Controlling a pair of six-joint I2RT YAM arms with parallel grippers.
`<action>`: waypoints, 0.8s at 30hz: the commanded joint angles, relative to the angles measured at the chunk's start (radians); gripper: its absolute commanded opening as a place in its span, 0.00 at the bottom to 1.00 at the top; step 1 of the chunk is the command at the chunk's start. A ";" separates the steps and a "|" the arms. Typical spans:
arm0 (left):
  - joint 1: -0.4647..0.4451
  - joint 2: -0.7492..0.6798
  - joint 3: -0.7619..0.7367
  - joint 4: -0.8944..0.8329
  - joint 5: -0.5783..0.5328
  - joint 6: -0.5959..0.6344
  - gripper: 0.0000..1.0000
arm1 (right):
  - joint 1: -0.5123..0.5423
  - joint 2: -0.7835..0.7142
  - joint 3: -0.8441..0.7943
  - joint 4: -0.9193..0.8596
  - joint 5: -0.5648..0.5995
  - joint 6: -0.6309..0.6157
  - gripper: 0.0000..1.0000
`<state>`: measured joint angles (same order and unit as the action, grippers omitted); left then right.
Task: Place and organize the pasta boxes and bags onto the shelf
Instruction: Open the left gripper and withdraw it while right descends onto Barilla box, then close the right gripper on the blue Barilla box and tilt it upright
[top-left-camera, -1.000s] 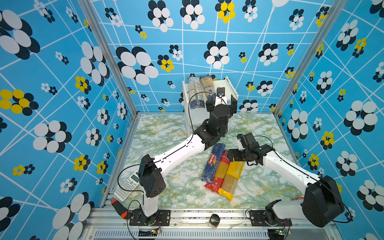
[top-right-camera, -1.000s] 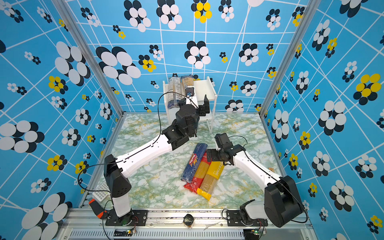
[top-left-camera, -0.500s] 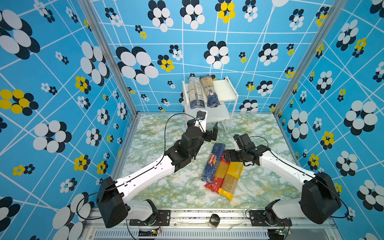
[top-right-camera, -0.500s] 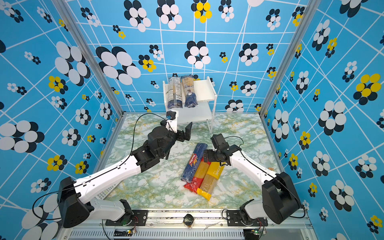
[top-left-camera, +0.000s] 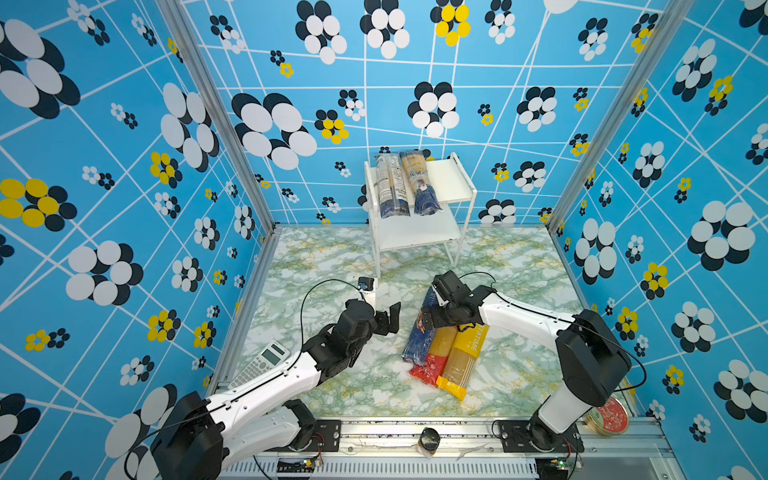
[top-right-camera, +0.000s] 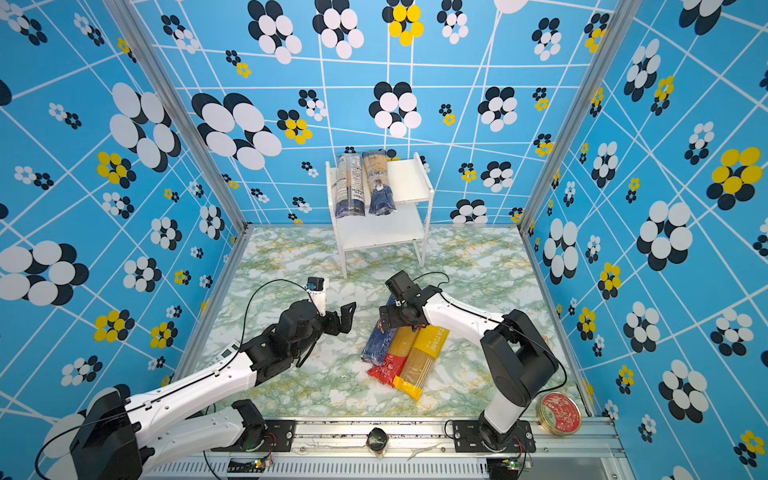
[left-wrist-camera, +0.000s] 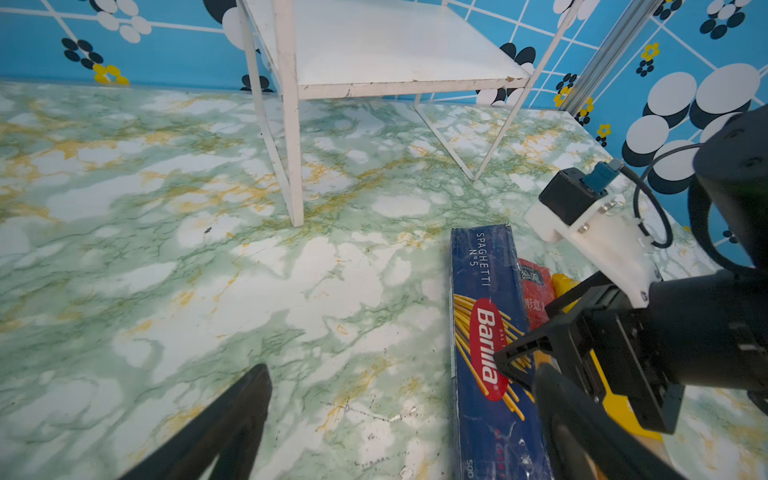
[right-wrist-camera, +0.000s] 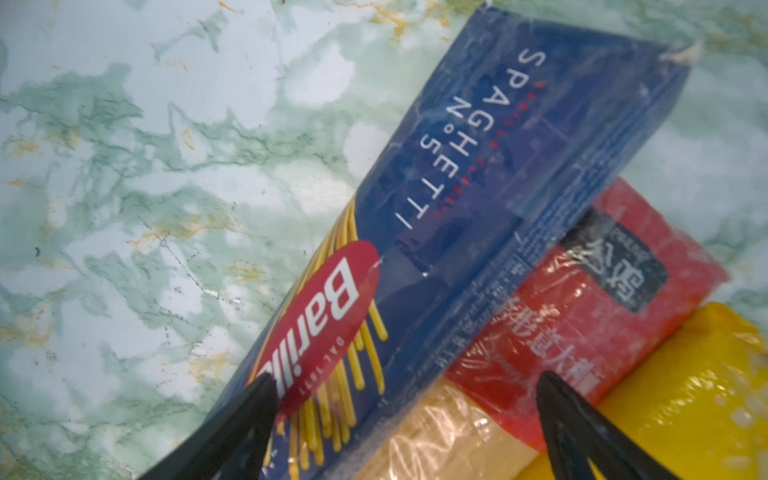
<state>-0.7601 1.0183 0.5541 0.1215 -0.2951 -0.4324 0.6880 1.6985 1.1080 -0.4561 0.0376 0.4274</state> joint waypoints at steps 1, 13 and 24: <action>0.022 -0.068 -0.056 -0.024 0.001 -0.080 0.99 | 0.011 0.036 0.049 -0.006 -0.020 0.005 0.99; 0.074 -0.158 -0.112 -0.112 -0.002 -0.110 0.99 | 0.052 0.188 0.215 0.003 -0.120 -0.047 0.99; 0.091 -0.173 -0.132 -0.169 0.043 -0.123 0.99 | 0.116 0.206 0.292 -0.108 0.009 -0.054 0.99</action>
<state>-0.6800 0.8692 0.4438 -0.0063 -0.2749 -0.5434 0.7948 1.9133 1.3849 -0.4881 -0.0113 0.3576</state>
